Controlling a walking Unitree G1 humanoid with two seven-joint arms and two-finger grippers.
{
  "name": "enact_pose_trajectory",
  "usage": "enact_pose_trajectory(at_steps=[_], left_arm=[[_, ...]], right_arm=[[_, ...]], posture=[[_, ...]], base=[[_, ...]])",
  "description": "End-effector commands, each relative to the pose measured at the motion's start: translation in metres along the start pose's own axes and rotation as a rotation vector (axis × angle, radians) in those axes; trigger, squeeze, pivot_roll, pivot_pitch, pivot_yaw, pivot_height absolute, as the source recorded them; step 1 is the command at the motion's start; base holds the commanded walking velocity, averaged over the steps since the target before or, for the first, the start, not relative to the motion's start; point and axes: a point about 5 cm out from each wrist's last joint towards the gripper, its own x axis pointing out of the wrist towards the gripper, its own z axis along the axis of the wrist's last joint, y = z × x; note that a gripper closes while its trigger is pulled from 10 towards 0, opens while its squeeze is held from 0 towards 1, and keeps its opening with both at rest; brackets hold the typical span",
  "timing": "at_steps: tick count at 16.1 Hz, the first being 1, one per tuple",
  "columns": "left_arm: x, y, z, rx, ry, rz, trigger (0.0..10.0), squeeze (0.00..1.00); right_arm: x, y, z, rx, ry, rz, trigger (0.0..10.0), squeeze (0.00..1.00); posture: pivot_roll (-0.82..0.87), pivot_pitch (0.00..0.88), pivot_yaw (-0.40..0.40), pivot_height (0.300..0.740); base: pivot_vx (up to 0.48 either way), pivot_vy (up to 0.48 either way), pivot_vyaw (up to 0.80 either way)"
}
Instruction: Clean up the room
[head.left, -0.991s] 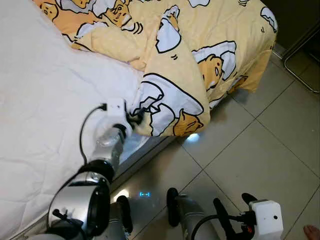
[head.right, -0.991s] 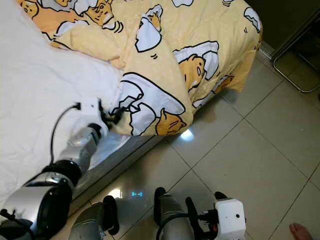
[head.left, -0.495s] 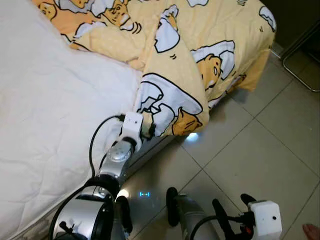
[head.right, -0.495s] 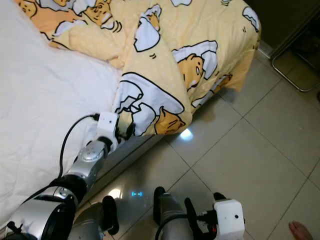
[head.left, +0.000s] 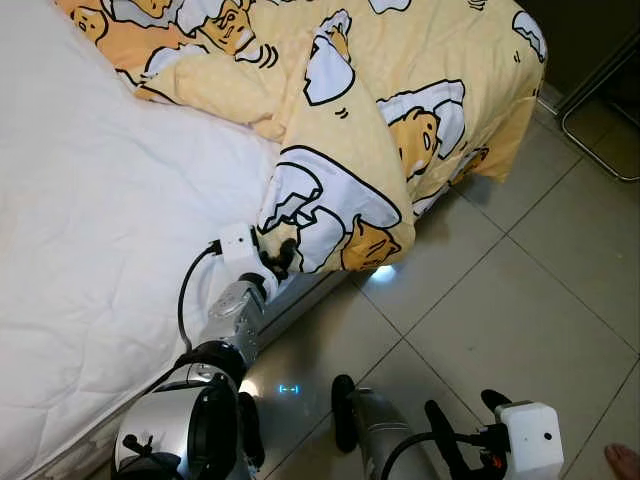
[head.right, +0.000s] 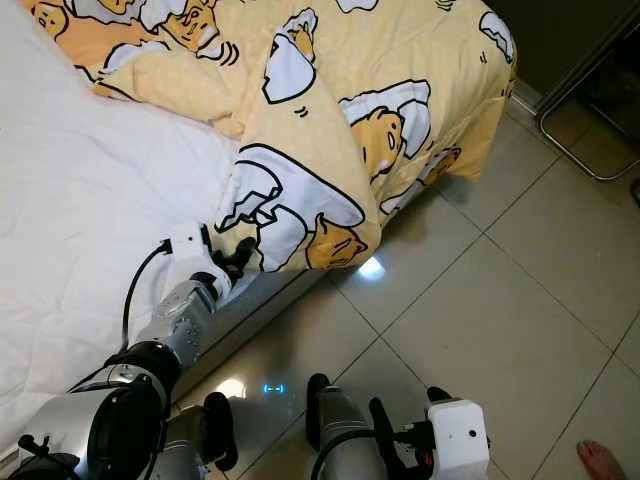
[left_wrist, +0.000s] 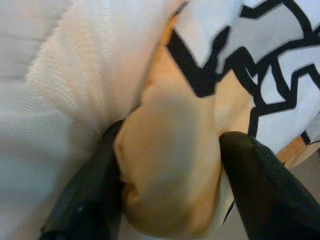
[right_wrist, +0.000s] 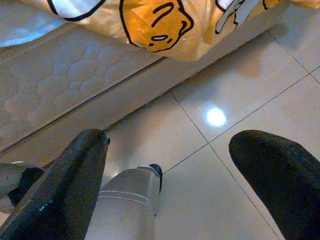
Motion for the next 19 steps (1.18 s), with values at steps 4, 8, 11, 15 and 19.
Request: enact_pose_trajectory(at_steps=[4, 8, 11, 15, 19], left_arm=[[-0.010, 0.004, -0.032, -0.057, 0.106, -0.011, 0.0, 0.00], [-0.010, 0.001, -0.031, -0.003, 0.107, -0.050, 0.0, 0.00], [-0.009, -0.002, -0.030, -0.093, 0.097, -0.065, 0.0, 0.00], [-0.007, -0.006, -0.027, -0.179, 0.070, -0.082, 0.0, 0.00], [-0.004, -0.015, -0.021, -0.162, 0.050, -0.138, 0.0, 0.00]], right_arm=[[-0.005, -0.001, -0.007, 0.009, 0.045, -0.012, 10.0, 0.44], [-0.004, -0.002, -0.006, 0.008, 0.039, -0.008, 10.0, 0.45], [-0.004, -0.002, -0.006, 0.007, 0.039, -0.008, 10.0, 0.44], [-0.003, -0.003, -0.004, 0.004, 0.036, -0.008, 10.0, 0.44], [0.005, -0.007, -0.004, -0.001, 0.028, -0.007, 10.0, 0.45]], posture=[[-0.28, 0.341, -0.086, 0.736], [-0.29, 0.340, -0.089, 0.736], [-0.29, 0.341, -0.091, 0.736], [-0.28, 0.339, -0.093, 0.736], [-0.27, 0.310, -0.091, 0.736]], base=[[0.000, 0.000, 0.00], [0.000, 0.000, 0.00], [0.000, 0.000, 0.00], [0.000, 0.000, 0.00], [0.000, 0.000, 0.00]])
